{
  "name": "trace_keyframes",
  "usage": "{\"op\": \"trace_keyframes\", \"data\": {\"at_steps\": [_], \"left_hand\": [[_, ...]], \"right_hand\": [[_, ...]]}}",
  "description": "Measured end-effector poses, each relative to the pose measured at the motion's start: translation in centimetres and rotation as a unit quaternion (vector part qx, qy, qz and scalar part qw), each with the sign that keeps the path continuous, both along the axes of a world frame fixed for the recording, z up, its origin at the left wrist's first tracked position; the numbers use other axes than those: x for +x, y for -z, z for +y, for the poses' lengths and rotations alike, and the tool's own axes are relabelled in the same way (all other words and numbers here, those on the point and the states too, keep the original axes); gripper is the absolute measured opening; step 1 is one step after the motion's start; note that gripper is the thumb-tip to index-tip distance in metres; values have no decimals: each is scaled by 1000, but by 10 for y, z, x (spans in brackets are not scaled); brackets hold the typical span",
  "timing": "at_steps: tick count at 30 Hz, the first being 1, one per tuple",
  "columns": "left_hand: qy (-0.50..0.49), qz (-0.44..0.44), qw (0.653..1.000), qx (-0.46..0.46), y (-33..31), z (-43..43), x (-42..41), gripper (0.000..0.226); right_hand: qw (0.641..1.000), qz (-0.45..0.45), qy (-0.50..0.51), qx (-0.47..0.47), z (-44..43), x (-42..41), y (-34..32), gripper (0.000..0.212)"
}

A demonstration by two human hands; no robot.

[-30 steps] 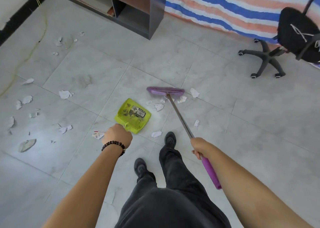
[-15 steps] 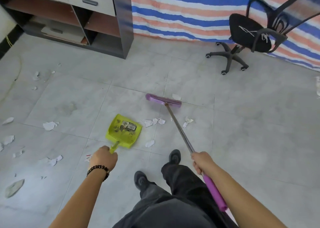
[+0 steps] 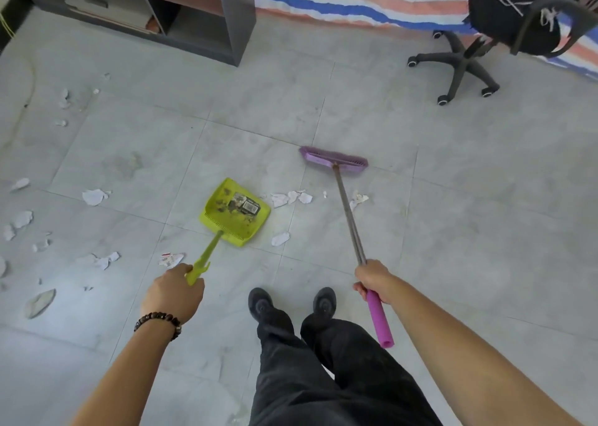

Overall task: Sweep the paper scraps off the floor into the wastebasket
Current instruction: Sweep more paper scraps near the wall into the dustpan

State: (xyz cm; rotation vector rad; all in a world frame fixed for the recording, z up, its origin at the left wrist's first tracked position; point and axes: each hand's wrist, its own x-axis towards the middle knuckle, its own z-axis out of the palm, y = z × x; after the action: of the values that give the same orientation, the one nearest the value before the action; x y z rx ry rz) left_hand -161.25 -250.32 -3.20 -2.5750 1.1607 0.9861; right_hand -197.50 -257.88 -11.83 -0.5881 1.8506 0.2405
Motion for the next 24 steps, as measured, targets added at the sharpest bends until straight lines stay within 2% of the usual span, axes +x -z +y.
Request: {"op": "trace_keyframes", "data": {"at_steps": [5,6,9,14,17,21,24], "left_hand": [[-22,0,1000,0,-5,-17,-30,35],[-20,-5,1000,4,-6,-19,-35,32],[-13,-15,1000,7,-17,-18,-43,19],[9,-37,999,8,-45,3,-36,25],[-9,-23,1000,0,-61,24,-30,17],[0,0,1000,5,-71,48,-18,18],[12,12,1000,8,-72,60,-8,23]], "right_hand": [[987,-70,14,145,69,-95,-37,16],[987,-73,27,141,73,-107,-40,10],[997,-19,49,56,72,-124,-42,17],[996,-38,85,-1,60,-118,-46,28],[998,-15,60,-30,41,-110,-42,33],[998,23,-22,-51,9,-96,-35,23],[997,12,-62,-51,5,-82,-32,45]]}}
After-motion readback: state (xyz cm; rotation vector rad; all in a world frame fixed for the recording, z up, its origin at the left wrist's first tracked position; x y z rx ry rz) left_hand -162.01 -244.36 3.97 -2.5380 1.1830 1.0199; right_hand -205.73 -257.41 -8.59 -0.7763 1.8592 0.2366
